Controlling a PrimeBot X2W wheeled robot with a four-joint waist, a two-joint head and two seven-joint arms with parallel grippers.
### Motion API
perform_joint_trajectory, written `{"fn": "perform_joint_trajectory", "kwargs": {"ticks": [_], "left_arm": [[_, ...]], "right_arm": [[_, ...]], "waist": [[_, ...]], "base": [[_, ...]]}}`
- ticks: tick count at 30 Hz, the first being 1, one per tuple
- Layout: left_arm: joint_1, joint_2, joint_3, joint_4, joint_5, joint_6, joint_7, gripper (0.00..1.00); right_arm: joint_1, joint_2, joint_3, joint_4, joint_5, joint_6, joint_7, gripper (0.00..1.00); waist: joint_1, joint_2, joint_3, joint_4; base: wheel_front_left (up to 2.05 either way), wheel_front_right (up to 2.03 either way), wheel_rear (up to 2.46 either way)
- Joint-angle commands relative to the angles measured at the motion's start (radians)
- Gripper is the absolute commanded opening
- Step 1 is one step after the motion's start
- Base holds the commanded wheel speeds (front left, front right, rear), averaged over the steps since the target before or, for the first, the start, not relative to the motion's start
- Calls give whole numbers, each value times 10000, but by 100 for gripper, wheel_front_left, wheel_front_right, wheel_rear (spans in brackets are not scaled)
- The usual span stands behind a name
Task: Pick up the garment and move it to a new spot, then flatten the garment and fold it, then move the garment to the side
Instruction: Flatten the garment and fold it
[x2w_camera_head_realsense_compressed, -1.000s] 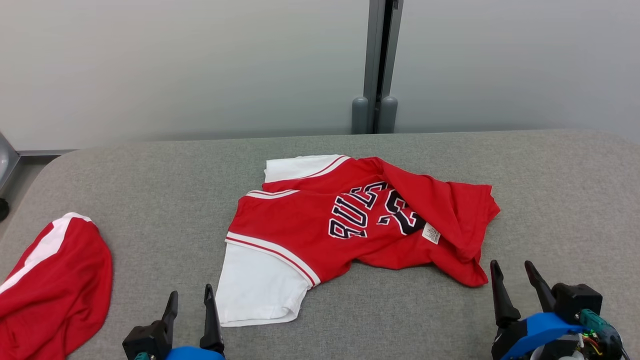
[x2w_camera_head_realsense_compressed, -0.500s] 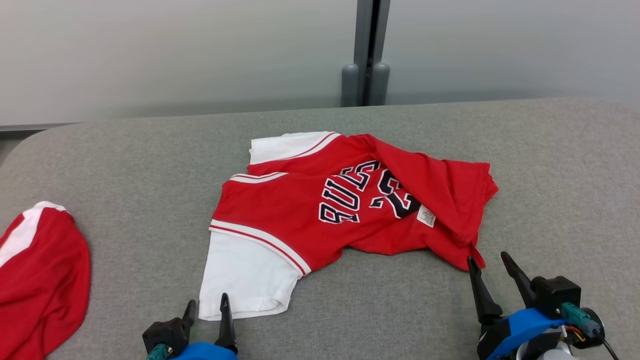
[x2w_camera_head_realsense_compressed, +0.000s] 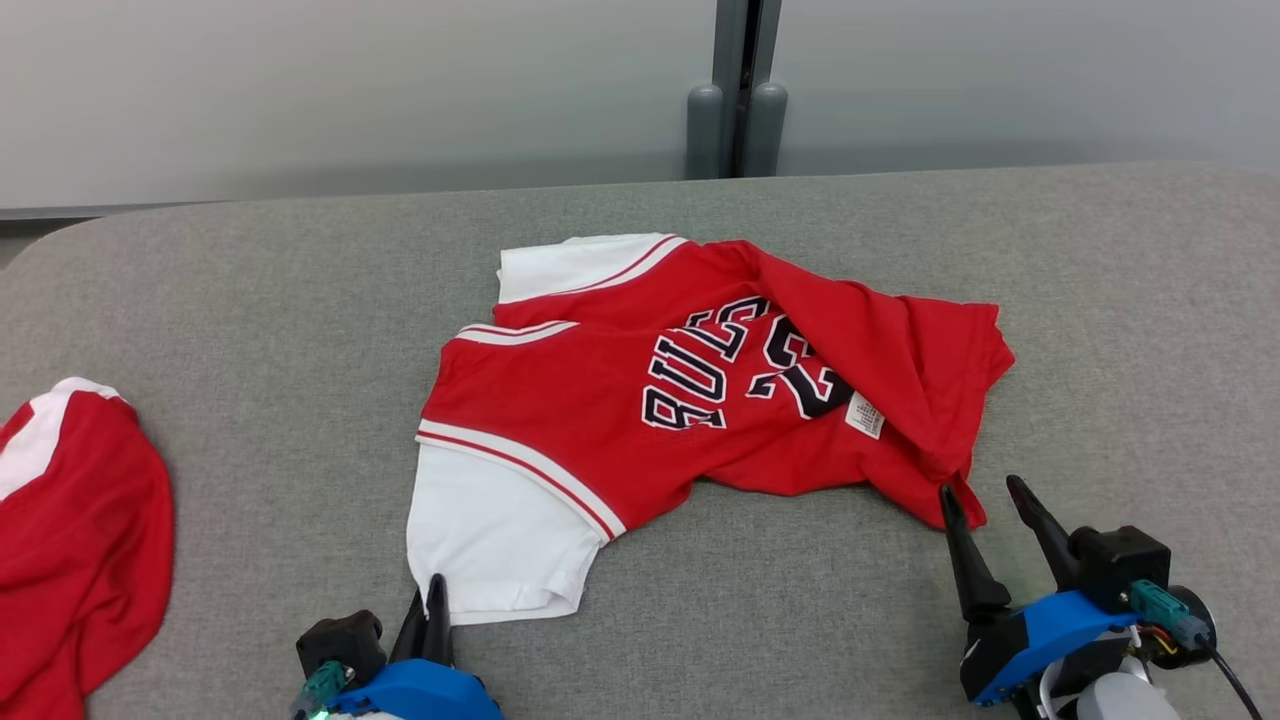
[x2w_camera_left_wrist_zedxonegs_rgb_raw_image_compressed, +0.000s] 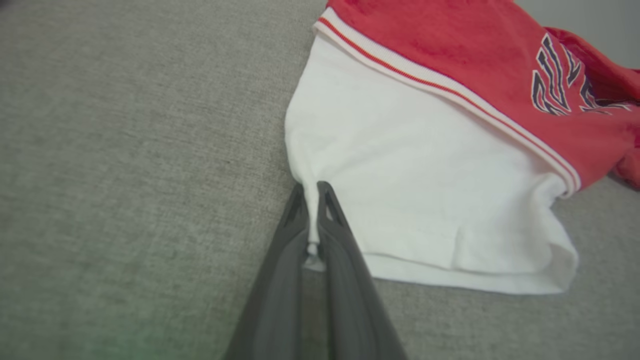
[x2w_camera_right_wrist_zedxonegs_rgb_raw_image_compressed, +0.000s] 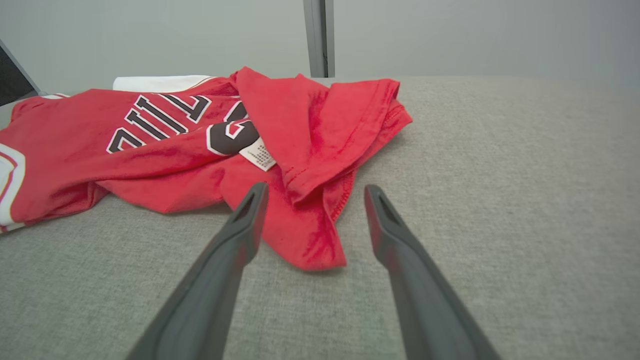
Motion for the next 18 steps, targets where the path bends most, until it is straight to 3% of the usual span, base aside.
{"fn": "perform_joint_trajectory", "kwargs": {"ticks": [1, 12, 18], "left_arm": [[91, -69, -94, 77, -65, 67, 196, 0], [117, -46, -213, -451, 108, -46, 184, 0], [30, -44, -295, -618, 136, -8, 190, 0]], "right_arm": [[-131, 8, 16, 51, 101, 1, -5, 100], [-439, 212, -843, 1073, 149, 1, -5, 100], [-620, 286, -691, 1662, 246, 1, 7, 100]], "waist": [[0, 0, 95, 125], [0, 0, 433, 579], [0, 0, 658, 631]], "base": [[0, 0, 0], [0, 0, 0], [0, 0, 0]]}}
